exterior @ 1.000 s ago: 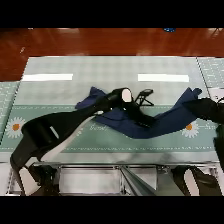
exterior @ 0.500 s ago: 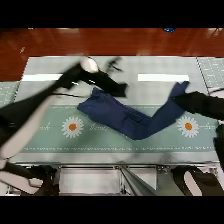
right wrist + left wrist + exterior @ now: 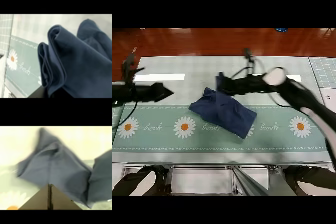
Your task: Fold the shirts.
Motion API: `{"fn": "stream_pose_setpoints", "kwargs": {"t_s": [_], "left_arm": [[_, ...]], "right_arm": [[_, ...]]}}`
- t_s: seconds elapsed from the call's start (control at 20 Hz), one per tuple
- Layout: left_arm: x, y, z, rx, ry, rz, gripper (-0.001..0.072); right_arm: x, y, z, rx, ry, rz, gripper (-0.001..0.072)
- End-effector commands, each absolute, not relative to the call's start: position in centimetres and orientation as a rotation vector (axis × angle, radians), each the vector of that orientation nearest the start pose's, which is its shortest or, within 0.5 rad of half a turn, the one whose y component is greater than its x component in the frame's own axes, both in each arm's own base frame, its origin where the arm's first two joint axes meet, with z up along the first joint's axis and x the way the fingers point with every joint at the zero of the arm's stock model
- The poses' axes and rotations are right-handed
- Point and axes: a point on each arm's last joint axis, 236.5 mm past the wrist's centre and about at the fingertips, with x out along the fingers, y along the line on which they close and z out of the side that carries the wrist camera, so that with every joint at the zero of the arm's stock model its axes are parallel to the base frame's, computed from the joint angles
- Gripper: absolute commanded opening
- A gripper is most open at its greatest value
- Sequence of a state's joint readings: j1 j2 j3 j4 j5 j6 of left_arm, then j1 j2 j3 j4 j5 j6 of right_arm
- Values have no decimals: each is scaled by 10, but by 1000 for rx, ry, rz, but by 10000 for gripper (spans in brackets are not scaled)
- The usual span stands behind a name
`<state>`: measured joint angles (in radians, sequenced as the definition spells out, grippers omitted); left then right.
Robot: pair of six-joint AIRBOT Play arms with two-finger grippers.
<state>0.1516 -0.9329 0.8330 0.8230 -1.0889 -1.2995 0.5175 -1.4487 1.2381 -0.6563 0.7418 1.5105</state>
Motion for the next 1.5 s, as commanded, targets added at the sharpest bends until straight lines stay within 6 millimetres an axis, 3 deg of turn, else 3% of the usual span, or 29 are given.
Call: {"fn": "stream_pose_setpoints", "kwargs": {"t_s": [0.0, 0.2, 0.25, 0.3, 0.4, 0.5, 0.55, 0.6, 0.7, 0.8, 0.85, 0.9, 1.0, 1.15, 1.25, 1.45], "left_arm": [[303, -75, 51, -563, 995, -317, 18], [297, -79, 33, -581, 1025, -309, 18], [298, -79, 32, -581, 1022, -305, 18], [302, -77, 32, -583, 1011, -298, 19], [315, -69, 35, -585, 956, -262, 18], [342, -43, 62, -634, 837, -179, 19], [353, -34, 88, -681, 769, -171, 19], [360, -28, 111, -691, 715, -181, 18], [363, -24, 138, -646, 674, -206, 18], [357, -33, 137, -618, 703, -248, 19], [353, -40, 129, -622, 733, -264, 19], [349, -48, 120, -624, 759, -278, 19], [338, -68, 95, -632, 829, -315, 19], [316, -100, 59, -632, 937, -374, 19], [305, -115, 42, -625, 984, -400, 19], [299, -124, 31, -615, 1002, -411, 19]], "right_arm": [[396, 421, 22, 627, 1154, 756, 19], [404, 436, -5, 677, 1210, 749, 37], [403, 438, -9, 693, 1226, 748, 255], [396, 439, -10, 689, 1249, 769, 405], [384, 428, -7, 643, 1304, 809, 406], [391, 382, 8, 595, 1343, 773, 406], [397, 347, 23, 552, 1342, 739, 406], [401, 310, 38, 492, 1333, 677, 406], [399, 216, 63, 328, 1294, 440, 406], [376, 127, 79, 231, 1224, 177, 406], [357, 95, 78, 249, 1189, 73, 406], [337, 79, 69, 305, 1163, 15, 406], [297, 74, 34, 478, 1129, -37, 406], [260, 105, -24, 773, 1153, -20, 406], [254, 129, -49, 925, 1168, 26, 406], [260, 158, -72, 1015, 1240, 117, 406]]}}
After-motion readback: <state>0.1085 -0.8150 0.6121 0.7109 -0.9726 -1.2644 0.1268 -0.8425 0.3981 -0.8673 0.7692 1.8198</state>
